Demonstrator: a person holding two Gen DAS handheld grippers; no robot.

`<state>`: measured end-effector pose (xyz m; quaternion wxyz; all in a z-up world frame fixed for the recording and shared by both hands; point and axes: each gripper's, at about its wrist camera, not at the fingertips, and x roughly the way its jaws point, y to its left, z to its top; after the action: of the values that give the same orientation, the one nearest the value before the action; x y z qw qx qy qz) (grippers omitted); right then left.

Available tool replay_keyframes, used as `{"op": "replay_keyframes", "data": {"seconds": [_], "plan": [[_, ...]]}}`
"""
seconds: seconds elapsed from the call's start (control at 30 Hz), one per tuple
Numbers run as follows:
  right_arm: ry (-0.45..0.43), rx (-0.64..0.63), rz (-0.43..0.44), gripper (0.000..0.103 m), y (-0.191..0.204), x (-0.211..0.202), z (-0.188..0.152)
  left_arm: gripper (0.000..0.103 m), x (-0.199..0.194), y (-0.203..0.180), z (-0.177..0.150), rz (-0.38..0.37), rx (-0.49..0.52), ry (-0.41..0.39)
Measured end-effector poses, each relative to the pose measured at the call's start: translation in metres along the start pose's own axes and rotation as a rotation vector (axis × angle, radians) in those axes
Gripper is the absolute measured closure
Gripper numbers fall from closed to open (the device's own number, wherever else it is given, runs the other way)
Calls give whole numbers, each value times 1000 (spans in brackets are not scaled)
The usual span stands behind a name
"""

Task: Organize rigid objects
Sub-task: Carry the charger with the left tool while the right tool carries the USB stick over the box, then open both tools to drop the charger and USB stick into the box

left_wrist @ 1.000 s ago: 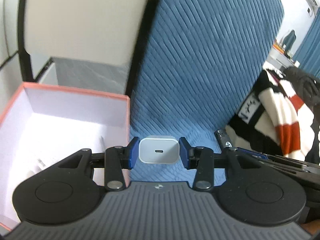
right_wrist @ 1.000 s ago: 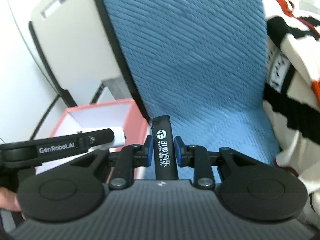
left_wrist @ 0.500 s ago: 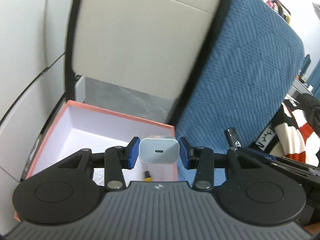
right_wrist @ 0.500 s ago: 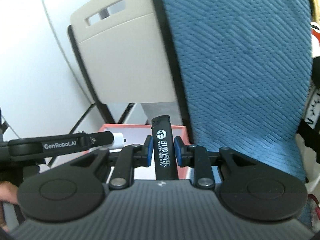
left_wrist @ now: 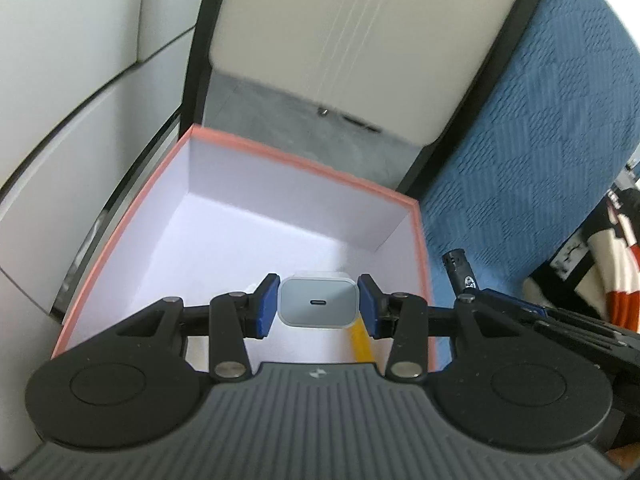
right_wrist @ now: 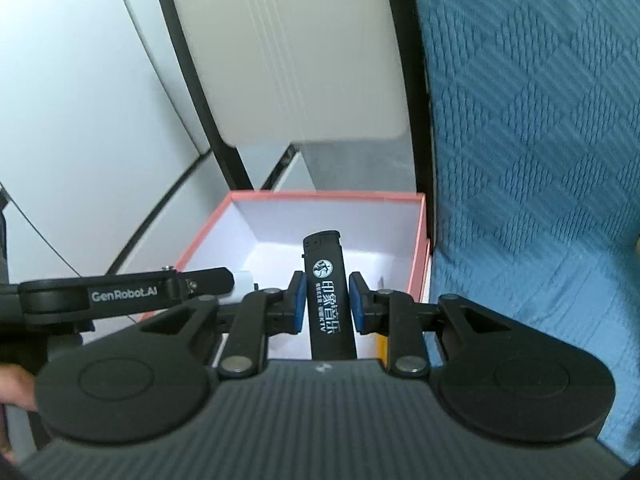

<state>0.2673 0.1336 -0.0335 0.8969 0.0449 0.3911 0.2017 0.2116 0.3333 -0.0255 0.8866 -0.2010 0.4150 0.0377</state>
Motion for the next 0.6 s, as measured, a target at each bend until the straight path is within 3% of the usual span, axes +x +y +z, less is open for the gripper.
{"op": "replay_keyframes", "data": {"seconds": [0.5, 0.6], "plan": [[190, -56, -64, 76, 1, 63, -52, 55, 36, 42, -55, 43, -73, 132], [187, -56, -55, 76, -1, 61, -53, 49, 36, 42, -56, 54, -84, 139]]}}
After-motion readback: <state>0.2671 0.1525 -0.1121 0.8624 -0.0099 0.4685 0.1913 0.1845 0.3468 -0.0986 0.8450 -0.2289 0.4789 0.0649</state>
